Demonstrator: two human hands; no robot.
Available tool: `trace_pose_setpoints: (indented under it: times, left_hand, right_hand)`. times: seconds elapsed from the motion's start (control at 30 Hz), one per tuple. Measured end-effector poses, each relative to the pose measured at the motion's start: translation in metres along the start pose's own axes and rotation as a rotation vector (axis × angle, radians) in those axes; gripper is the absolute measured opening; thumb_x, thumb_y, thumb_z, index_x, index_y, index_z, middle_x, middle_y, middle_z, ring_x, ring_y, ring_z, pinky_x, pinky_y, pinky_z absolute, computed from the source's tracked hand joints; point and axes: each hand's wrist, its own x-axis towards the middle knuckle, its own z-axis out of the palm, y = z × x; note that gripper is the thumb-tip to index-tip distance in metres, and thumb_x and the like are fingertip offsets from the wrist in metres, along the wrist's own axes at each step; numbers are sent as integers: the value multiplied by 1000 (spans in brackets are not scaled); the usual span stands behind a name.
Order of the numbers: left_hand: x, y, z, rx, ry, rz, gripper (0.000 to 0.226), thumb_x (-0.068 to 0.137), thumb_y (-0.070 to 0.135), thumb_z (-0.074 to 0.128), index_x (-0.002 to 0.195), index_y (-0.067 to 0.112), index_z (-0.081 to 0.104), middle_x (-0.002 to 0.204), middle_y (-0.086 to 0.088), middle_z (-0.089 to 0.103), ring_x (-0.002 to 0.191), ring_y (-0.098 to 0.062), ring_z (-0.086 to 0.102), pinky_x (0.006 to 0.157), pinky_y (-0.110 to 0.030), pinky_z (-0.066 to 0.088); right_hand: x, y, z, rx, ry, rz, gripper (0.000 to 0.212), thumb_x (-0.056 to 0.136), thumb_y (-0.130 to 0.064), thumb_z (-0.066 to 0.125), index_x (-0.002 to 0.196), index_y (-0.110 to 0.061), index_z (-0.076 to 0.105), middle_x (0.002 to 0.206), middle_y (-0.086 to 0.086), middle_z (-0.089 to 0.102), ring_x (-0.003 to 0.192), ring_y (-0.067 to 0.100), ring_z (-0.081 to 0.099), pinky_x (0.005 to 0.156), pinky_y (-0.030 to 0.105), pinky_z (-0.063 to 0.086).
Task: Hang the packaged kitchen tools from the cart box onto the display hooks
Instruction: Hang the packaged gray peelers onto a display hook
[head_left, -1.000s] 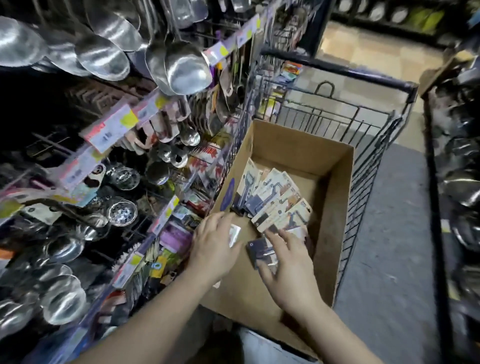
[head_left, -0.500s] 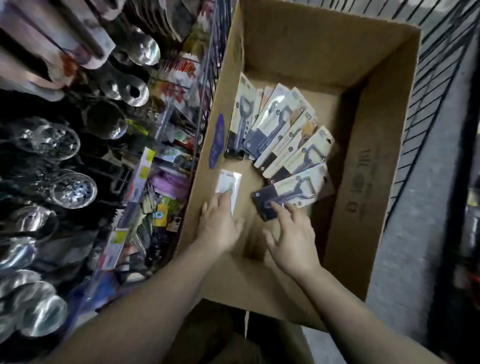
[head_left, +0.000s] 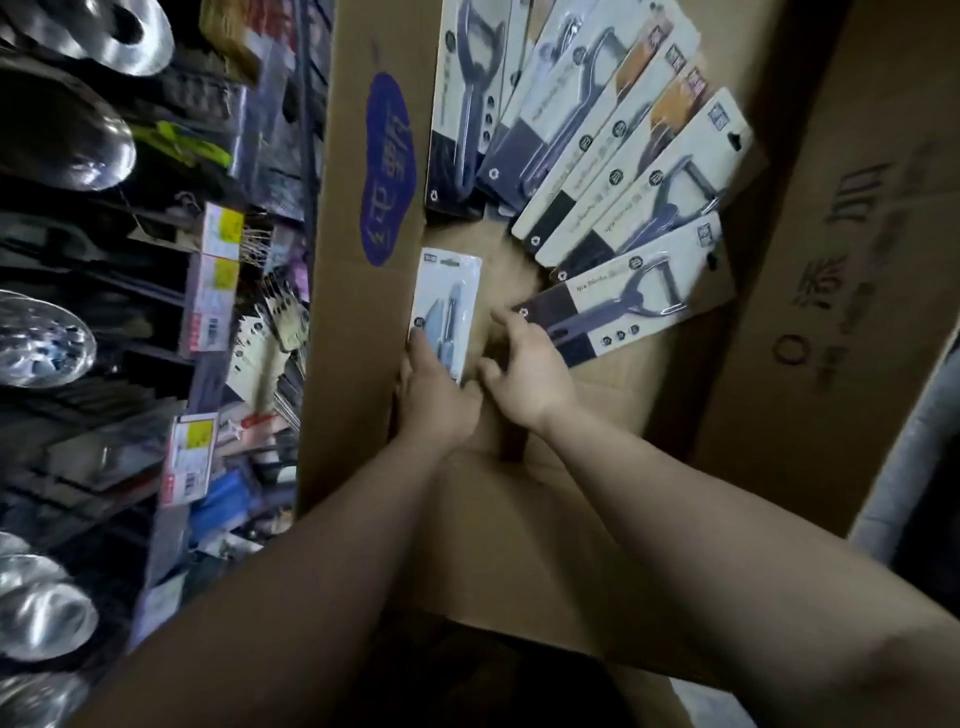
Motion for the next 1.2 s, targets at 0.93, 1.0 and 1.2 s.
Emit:
trace_pose_setpoints:
  times: [0.93,1.0,1.2]
  left_hand:
    - [-19,37,2,-302,-252,-28,30,82,9,75,106,17,59,109,-7,71,99,-26,69,85,-41,58]
    - [-15,49,7,-231,-274,52,28,78,9,70,97,24,56,106,-6,71,100,-27,69,92,-46,56]
    - [3,103,16,-7,-29,376,36,88,10,63,123,19,64,127,-5,58,112,-23,61,103,-38,47]
  right_hand:
    - [-12,3,-28,643,65,189,18,87,-23,73,96,-18,59,98,7,71,93,26,69,88,44,56]
    - [-14,5,-34,689,202,211,23,81,-31,73,96,-20,60,99,9,72,94,28,70,90,49,55]
    - [-26,43,-46,916,499,562,27,80,-40,69,95,-24,54,100,3,68,94,23,66,95,48,53]
